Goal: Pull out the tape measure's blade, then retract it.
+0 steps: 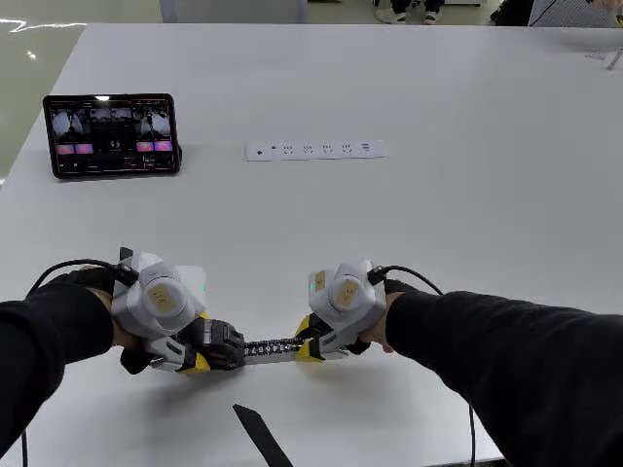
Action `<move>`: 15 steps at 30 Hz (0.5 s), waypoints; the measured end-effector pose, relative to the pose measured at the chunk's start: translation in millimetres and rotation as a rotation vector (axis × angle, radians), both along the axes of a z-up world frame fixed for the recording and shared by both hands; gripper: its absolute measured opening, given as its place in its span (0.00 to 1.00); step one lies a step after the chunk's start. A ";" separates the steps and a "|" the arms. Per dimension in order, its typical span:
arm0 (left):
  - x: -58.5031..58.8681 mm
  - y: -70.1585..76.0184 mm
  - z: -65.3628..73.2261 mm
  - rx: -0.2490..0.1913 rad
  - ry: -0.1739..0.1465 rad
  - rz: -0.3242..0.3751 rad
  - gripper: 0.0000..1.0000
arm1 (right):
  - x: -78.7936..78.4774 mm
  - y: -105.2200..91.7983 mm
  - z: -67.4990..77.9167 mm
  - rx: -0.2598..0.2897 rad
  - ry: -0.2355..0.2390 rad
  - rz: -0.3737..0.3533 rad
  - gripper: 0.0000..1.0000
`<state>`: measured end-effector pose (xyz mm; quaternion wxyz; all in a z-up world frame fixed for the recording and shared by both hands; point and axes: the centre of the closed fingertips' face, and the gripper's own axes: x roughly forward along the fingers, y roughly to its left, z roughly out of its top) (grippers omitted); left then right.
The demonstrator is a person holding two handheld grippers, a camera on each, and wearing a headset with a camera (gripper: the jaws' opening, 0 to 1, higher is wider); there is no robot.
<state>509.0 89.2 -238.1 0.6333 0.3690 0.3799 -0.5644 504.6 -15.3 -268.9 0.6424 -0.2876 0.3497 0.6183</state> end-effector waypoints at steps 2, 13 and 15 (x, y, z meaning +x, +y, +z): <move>-0.1 0.0 0.2 -0.001 0.000 0.000 0.30 | -0.4 -1.4 0.1 -0.002 -0.001 0.000 0.09; -0.1 -0.3 0.2 0.000 -0.003 -0.002 0.30 | -1.1 -7.8 -0.5 -0.005 0.000 -0.010 0.09; -0.3 -0.6 0.3 -0.001 -0.004 -0.003 0.30 | -1.4 -9.0 -0.1 -0.004 0.000 -0.011 0.09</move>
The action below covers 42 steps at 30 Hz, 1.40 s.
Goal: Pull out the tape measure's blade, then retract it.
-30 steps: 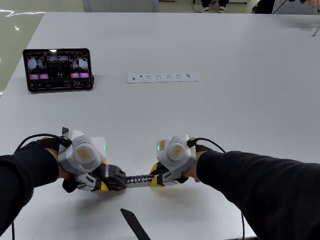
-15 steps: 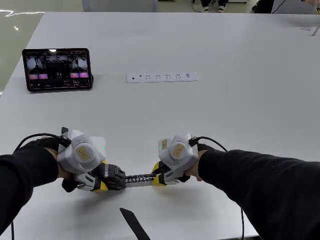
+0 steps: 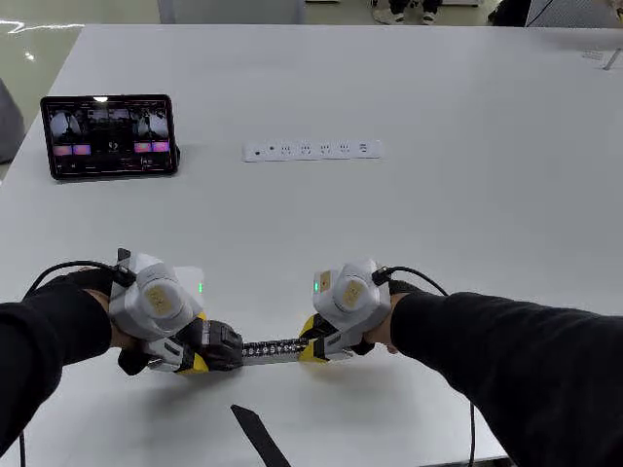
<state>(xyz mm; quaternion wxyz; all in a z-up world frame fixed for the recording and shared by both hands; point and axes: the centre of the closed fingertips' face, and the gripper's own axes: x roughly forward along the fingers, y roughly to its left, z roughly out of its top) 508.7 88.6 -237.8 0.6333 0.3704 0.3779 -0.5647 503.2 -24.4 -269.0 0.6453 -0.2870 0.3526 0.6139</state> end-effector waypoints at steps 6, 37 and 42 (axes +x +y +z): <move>-0.4 0.1 0.3 0.000 0.002 0.001 0.30 | 0.6 -2.9 -0.5 0.000 0.000 -0.002 0.09; -0.4 0.0 0.1 0.005 0.001 0.003 0.30 | 0.6 -21.1 -0.4 -0.014 0.005 -0.021 0.09; -0.2 -0.2 -0.1 0.006 0.002 0.004 0.30 | 0.3 -24.4 -0.5 -0.017 0.004 -0.023 0.09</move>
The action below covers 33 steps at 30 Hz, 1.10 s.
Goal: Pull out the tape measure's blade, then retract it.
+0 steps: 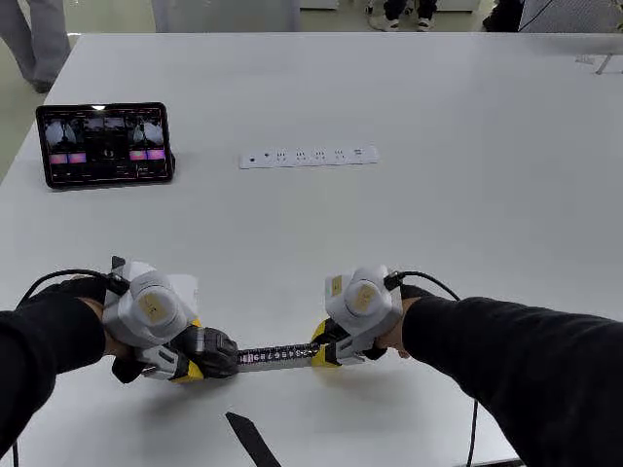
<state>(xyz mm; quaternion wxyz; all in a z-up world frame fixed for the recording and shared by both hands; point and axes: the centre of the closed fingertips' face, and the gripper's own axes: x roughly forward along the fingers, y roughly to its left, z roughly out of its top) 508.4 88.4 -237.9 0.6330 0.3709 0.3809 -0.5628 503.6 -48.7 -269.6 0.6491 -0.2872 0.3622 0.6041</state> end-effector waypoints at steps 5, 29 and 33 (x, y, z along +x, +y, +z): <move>-0.1 -0.5 0.3 0.000 0.000 0.000 0.30 | -0.1 -2.1 -0.2 -0.002 -0.001 -0.001 0.09; 0.4 0.6 0.1 -0.001 0.000 0.003 0.30 | 1.0 -12.8 0.5 -0.010 -0.001 -0.006 0.09; 0.6 0.8 0.5 -0.001 -0.001 0.004 0.30 | 1.1 -14.3 1.0 -0.010 -0.001 -0.008 0.09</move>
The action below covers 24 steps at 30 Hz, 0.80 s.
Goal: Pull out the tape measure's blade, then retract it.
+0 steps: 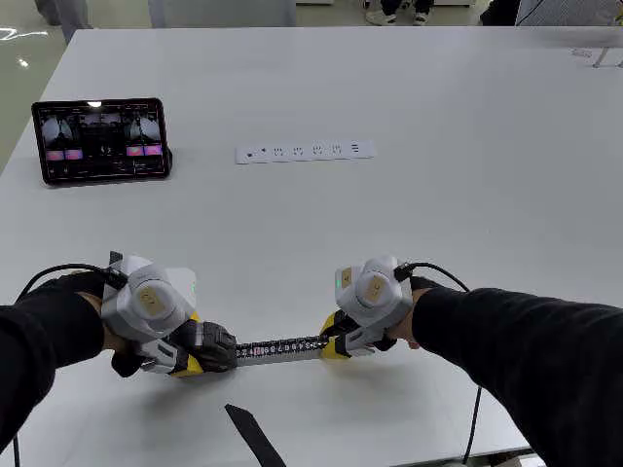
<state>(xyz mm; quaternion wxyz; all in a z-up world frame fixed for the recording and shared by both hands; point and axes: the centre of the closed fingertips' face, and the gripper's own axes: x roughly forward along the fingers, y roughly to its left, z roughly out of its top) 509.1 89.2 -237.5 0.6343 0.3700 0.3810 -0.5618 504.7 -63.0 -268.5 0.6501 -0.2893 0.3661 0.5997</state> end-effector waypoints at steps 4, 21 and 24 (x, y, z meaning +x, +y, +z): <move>0.3 0.3 0.1 0.000 0.000 0.000 0.30 | 0.1 -1.5 -0.3 -0.001 0.001 -0.001 0.09; -0.1 0.6 0.4 0.000 -0.001 -0.001 0.30 | -0.6 -12.0 0.6 -0.010 0.000 -0.010 0.09; -0.4 0.3 0.6 0.000 -0.001 -0.001 0.30 | -0.9 -13.6 0.7 -0.011 0.001 -0.011 0.09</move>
